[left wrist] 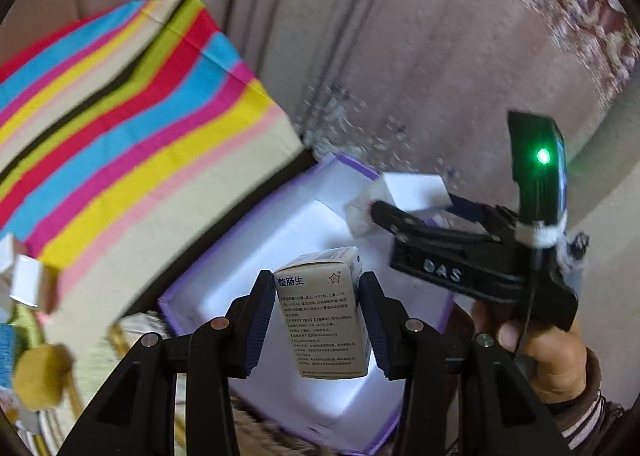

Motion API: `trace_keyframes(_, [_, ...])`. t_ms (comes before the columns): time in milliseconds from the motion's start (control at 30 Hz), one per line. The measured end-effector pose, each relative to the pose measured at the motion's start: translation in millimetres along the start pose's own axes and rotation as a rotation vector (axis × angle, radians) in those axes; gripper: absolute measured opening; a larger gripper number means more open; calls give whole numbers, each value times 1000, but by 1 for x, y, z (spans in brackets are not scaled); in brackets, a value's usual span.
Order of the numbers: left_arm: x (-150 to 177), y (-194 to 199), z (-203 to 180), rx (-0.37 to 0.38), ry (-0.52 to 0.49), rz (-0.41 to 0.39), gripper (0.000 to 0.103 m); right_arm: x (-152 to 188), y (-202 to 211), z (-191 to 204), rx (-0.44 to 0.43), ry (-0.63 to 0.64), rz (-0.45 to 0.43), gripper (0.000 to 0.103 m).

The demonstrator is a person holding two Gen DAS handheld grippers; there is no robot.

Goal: Organize objects
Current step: 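Carry the white box with the right gripper into the purple-rimmed storage box, then release the white box in the storage box and return the right gripper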

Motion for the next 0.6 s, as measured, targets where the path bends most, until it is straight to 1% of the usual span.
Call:
trace_keyframes(100, [12,-8,-10,46,2,44,46,8,0,-9,19,-21,14,93])
trace_keyframes(167, [16,-11,-8,56,9,63,47,13,-1,-12,19,-23,26,93])
trace_keyframes(233, [18,-14,-5,56,17,72,55,16,-1,-12,14,-22,30,93])
trace_keyframes(333, [17,-11,1,52,25,64,61,16,1,-14,11,-33,24,94])
trace_keyframes(500, [18,1,11,13,24,31,63,13,6,-10,-2,-47,15,94])
trace_keyframes(600, [17,16,26,-34,41,-10,63,8,11,-4,-17,-61,0,94])
Point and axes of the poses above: each gripper's, at about its wrist camera, not at the fingertips, and y roughly against the way its jaws point, z to its left, x to its underside, the point moved 9 cm from there along -y, roughly the way its jaws point, and after that the axes turned 12 degrees about -z, right-handed, at the moved point
